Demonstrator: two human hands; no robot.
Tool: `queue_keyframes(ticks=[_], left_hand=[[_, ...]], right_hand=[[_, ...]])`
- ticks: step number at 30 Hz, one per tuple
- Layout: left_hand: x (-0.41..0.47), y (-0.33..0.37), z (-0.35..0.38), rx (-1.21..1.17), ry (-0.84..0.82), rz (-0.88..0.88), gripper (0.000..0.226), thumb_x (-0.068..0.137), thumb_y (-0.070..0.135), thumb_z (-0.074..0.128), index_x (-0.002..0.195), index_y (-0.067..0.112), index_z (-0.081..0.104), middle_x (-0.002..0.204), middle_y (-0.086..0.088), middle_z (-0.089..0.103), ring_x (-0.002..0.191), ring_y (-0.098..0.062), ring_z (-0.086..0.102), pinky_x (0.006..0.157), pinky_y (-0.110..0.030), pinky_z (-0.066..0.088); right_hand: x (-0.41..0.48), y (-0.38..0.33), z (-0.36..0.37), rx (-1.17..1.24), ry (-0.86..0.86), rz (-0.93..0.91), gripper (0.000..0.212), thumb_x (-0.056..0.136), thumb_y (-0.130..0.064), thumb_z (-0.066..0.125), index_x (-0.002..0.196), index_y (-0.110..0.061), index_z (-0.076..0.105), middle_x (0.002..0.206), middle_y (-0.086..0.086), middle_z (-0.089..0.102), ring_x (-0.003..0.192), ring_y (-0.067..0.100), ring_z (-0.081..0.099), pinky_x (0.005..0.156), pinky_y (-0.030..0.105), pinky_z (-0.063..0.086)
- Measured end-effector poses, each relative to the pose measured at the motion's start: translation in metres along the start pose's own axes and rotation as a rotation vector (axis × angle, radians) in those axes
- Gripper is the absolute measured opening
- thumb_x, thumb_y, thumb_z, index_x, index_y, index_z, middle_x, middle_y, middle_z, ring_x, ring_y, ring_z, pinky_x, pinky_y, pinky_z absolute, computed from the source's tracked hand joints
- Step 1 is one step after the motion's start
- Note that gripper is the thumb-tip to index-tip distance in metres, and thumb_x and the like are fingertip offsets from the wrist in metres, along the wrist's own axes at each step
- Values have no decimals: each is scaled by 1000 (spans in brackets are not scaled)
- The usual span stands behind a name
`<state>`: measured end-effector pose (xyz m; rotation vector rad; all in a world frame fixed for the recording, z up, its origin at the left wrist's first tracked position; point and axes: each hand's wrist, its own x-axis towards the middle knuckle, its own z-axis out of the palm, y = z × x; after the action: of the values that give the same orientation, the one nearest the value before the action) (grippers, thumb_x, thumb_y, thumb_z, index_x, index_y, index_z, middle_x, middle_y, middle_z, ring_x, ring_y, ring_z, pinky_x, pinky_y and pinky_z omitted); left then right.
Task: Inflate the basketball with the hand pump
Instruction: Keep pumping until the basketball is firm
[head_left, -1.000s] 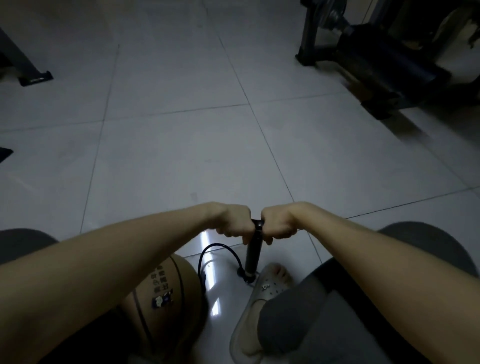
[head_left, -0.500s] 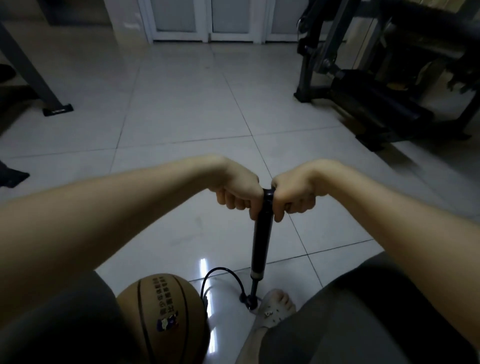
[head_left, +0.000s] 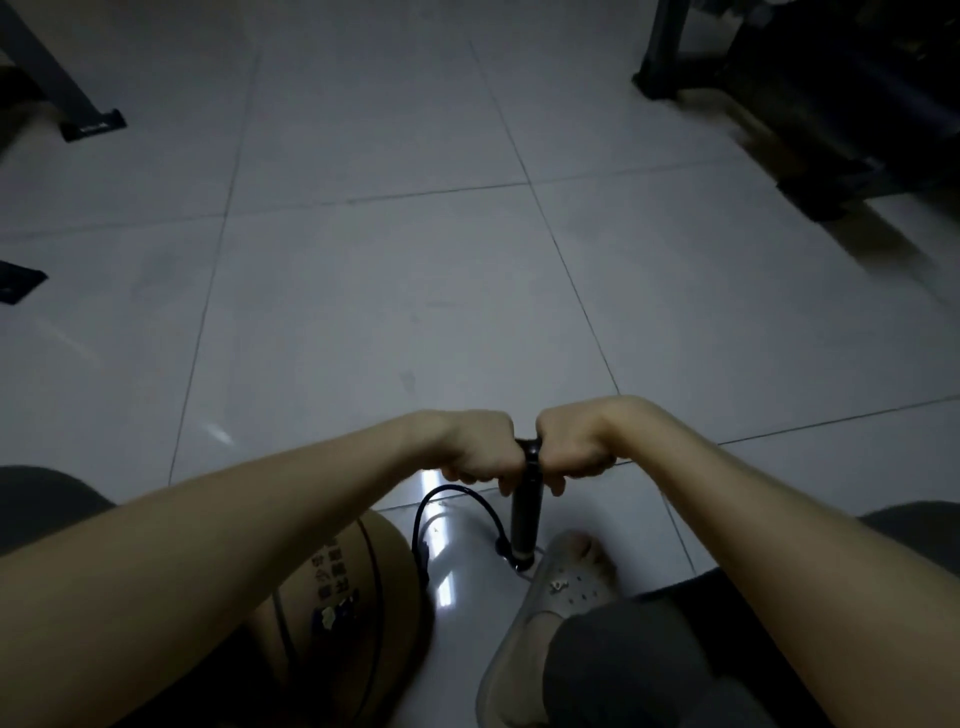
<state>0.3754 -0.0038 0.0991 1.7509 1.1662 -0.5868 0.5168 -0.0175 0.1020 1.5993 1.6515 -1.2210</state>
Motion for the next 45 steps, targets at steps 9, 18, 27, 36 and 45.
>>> queue_keyframes(ticks=[9,18,27,36,45], left_hand=[[-41,20,-8,100,7,-51,19,78,13,69,65,13,56,56,-3,41,45,-18,30,46,-25,24],[-118,82,-112,56,8,52,49,86,7,65,52,24,34,54,3,23,48,-16,16,51,-30,8],[-29,41,-53,43,-5,51,26,77,4,67,58,13,52,50,1,35,45,-17,27,48,-27,20],[16,5,17,119,9,3,31,76,14,72,48,15,60,61,-8,50,58,-26,43,53,-30,34],[-56,45,-49,117,-265,-136,44,93,26,64,60,24,36,54,5,23,43,-12,16,40,-19,13]], right_hand=[[-45,-14,-2,0,22,39,3,85,-9,64,87,-8,62,54,2,39,45,16,30,46,26,25],[-147,-27,-101,104,96,-19,33,87,-11,68,65,-18,45,55,0,29,46,15,20,47,25,17],[-60,3,-39,106,144,-4,1,79,-7,64,80,-6,65,54,3,44,45,18,33,46,25,28],[-5,13,22,-36,81,-30,15,82,-6,62,68,-9,58,58,7,49,49,21,40,46,26,32],[-78,-14,-35,62,-49,80,28,88,-14,69,68,-16,50,51,-1,35,42,14,28,44,22,22]])
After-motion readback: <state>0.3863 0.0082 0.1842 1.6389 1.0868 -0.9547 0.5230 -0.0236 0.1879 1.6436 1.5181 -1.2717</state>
